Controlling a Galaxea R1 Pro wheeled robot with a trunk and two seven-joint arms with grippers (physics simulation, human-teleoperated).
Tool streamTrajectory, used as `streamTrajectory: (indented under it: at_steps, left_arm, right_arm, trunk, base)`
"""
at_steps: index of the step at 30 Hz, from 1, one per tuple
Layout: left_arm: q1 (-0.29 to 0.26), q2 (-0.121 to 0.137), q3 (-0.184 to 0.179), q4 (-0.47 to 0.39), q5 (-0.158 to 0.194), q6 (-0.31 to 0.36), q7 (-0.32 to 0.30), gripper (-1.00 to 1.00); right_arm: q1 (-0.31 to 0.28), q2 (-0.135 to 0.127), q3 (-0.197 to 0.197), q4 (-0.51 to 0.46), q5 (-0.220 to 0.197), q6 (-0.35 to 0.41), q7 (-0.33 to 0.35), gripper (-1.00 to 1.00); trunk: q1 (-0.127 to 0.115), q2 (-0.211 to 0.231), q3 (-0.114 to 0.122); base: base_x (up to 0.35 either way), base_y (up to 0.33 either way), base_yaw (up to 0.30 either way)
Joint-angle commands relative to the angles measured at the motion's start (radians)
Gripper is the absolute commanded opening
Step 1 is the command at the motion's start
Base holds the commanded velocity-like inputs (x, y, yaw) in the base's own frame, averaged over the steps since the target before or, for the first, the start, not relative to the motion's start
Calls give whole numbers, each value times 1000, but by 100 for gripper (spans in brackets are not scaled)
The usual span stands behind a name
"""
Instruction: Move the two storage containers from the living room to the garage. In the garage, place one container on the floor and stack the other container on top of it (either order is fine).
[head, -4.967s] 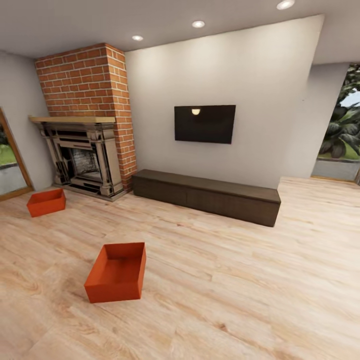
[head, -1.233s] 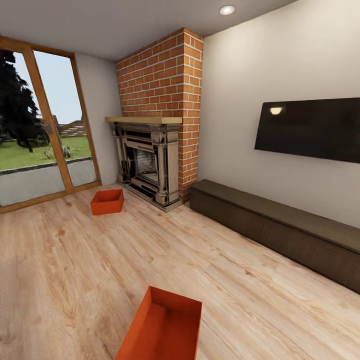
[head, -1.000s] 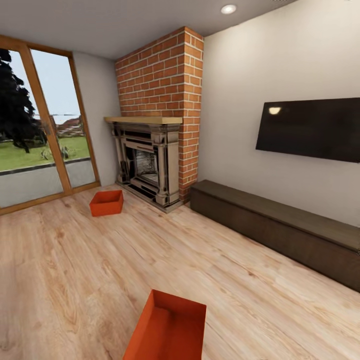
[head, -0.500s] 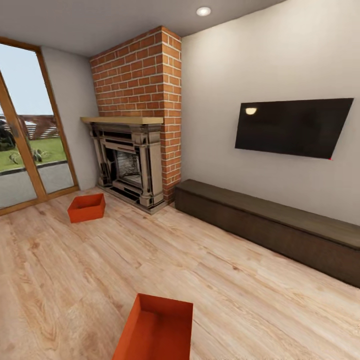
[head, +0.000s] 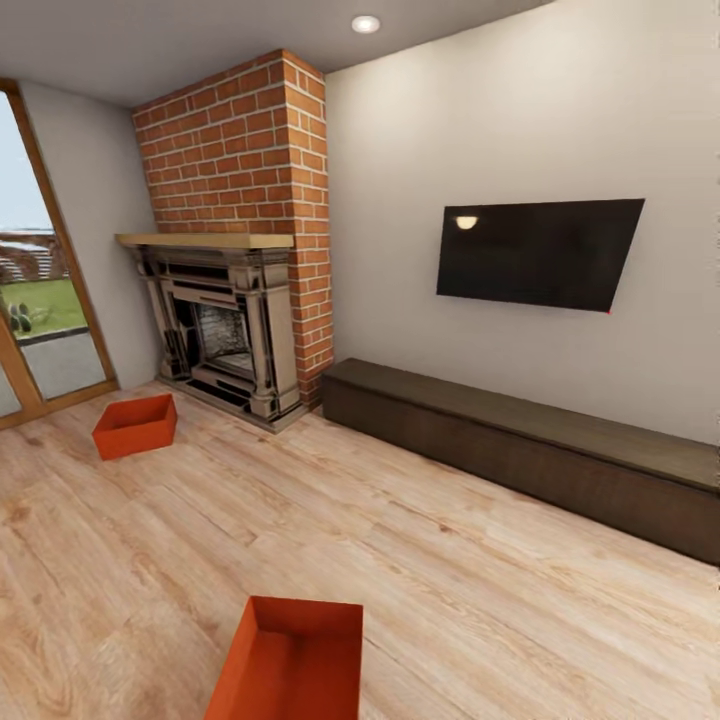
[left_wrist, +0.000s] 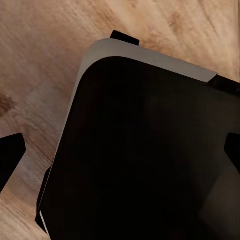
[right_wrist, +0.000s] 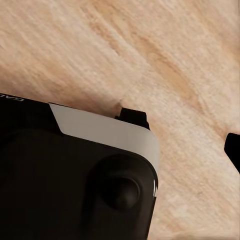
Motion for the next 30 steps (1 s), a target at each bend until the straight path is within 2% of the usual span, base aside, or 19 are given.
streamTrajectory:
  at_steps: [1, 8, 30]
  left_arm:
    - [0, 0, 1, -2, 4, 3, 2, 100]
    - [0, 0, 1, -1, 4, 3, 2, 100]
    - [0, -1, 1, -2, 4, 3, 2, 100]
  right_arm:
    - [-1, 1, 8, 2, -11, -5, 1, 100]
    - [-1, -2, 9, 2, -11, 0, 1, 100]
    - [-1, -2, 9, 2, -11, -5, 1, 100]
  trunk:
    - [0, -1, -1]
    - [0, -1, -1]
    - [0, -1, -1]
  base:
    - [5, 0, -45]
    - [96, 105, -9]
    - [176, 248, 0]
